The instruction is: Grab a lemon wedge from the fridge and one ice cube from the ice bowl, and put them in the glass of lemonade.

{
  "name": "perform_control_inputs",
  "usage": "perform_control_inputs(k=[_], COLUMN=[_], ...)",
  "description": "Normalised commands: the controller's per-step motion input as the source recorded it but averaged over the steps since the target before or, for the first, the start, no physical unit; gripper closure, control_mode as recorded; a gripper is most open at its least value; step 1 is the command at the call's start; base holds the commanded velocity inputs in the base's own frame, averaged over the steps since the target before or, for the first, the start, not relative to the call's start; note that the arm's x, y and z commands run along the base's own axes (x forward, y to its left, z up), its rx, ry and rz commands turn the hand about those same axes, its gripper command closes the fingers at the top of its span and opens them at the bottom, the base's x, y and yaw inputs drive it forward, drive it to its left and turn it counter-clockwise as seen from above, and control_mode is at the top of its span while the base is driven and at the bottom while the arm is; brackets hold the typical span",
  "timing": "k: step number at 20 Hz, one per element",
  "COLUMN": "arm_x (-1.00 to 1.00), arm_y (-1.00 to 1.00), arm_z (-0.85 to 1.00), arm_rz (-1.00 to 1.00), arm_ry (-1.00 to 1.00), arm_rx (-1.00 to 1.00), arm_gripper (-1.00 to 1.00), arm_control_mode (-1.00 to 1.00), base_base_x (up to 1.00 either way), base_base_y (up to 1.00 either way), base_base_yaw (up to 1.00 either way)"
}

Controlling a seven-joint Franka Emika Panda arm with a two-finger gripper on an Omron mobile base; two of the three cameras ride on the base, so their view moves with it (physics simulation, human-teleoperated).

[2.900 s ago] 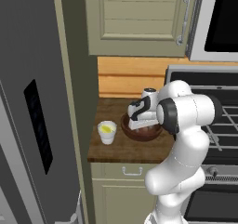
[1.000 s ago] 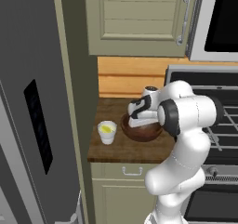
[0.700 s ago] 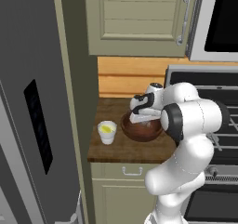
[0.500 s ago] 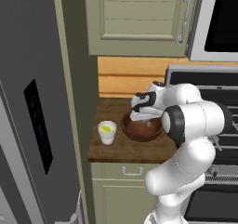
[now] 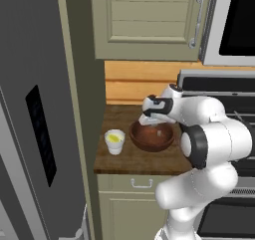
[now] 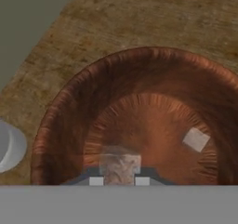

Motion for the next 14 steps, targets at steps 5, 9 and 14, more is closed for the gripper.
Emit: perform_control_inputs(k=[5,9,14], arm_x=[-0.18,-0.18,-0.18], arm_y=[0.92,1.0,0.6], arm_z=[0.37,0.33,0.1], arm_rz=[0.08,0.1,0.06], arm_ry=[-0.01,0.0,-0.03], arm_rx=[0.0,0.0,0.0], arm_gripper=[1.0,1.0,1.0], arm_control_mode=[-1.0,-1.0,-1.0], base_base_x=[0.0,0.0,0.0], base_base_y=[0.0,0.0,0.0], base_base_yaw=[0.0,0.0,0.0])
